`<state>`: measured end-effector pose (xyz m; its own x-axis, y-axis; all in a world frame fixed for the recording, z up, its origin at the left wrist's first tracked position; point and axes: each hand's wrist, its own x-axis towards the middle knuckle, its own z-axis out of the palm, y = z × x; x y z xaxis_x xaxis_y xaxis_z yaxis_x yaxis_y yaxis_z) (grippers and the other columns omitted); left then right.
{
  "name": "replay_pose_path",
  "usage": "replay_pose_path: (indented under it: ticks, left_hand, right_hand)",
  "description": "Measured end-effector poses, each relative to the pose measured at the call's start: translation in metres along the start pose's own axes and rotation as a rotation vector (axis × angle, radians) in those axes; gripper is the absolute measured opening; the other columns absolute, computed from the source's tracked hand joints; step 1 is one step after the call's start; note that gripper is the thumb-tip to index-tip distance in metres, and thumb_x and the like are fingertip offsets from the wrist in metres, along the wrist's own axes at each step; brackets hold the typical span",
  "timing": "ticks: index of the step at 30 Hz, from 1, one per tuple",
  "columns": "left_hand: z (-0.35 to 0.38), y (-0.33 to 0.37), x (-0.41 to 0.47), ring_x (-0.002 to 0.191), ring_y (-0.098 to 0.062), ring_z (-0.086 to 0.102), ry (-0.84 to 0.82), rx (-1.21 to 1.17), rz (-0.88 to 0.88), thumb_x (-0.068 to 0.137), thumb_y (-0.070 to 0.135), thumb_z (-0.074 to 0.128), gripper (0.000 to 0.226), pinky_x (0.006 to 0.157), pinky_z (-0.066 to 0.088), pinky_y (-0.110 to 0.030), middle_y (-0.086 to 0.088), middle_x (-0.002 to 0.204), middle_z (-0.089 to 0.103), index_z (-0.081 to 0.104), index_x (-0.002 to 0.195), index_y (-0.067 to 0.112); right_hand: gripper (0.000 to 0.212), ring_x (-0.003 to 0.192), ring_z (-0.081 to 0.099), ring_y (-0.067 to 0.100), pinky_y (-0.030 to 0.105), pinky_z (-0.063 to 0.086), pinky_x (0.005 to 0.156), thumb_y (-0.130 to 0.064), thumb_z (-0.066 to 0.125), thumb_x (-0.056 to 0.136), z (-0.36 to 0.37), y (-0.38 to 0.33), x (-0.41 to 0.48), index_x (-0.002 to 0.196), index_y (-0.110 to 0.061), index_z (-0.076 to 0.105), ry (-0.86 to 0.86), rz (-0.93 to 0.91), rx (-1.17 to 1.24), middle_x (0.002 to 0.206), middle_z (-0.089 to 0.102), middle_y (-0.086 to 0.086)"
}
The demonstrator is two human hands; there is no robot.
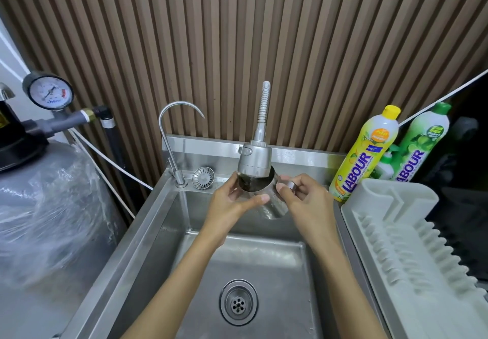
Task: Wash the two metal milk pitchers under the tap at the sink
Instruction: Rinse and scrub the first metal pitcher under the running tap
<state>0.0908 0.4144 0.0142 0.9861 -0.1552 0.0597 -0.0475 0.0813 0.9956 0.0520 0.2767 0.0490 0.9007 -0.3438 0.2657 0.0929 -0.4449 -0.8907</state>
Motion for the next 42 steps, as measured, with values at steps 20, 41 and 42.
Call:
replay_pose_path:
  ticks: [20,41,42]
  left_hand:
    - [-0.012,0.008,-0.011,0.081,-0.013,0.054,0.407,0.609,0.265,0.051,0.061,0.079,0.066,0.069,0.039,-0.012,0.003,0.086,0.050,0.066,0.097,0.016]
    - [-0.006,-0.006,0.002,0.101,-0.008,0.061,0.156,0.095,0.264,0.056,-0.004,0.084,0.066,0.089,0.045,-0.018,-0.006,0.111,0.062,0.055,0.113,0.016]
    - [-0.007,-0.005,0.002,0.102,-0.008,0.060,0.177,0.166,0.300,0.054,0.004,0.086,0.068,0.090,0.045,-0.019,-0.004,0.111,0.061,0.055,0.114,0.016]
  right_hand:
    - [0.021,0.061,0.064,0.003,0.031,0.060,0.057,-0.019,0.063,0.088,0.029,0.020,-0.002,0.072,-0.010,0.053,-0.185,0.267,0.499,0.066,0.063,-0.002]
    - [0.023,0.108,0.062,0.012,0.030,0.047,0.094,-0.002,0.056,0.089,0.027,0.031,0.004,0.070,-0.011,0.046,-0.187,0.208,0.654,0.115,0.065,-0.003]
    - [0.024,0.107,0.062,0.012,0.029,0.049,0.092,-0.002,0.055,0.090,0.030,0.033,0.004,0.069,-0.010,0.045,-0.208,0.240,0.702,0.118,0.064,0.002]
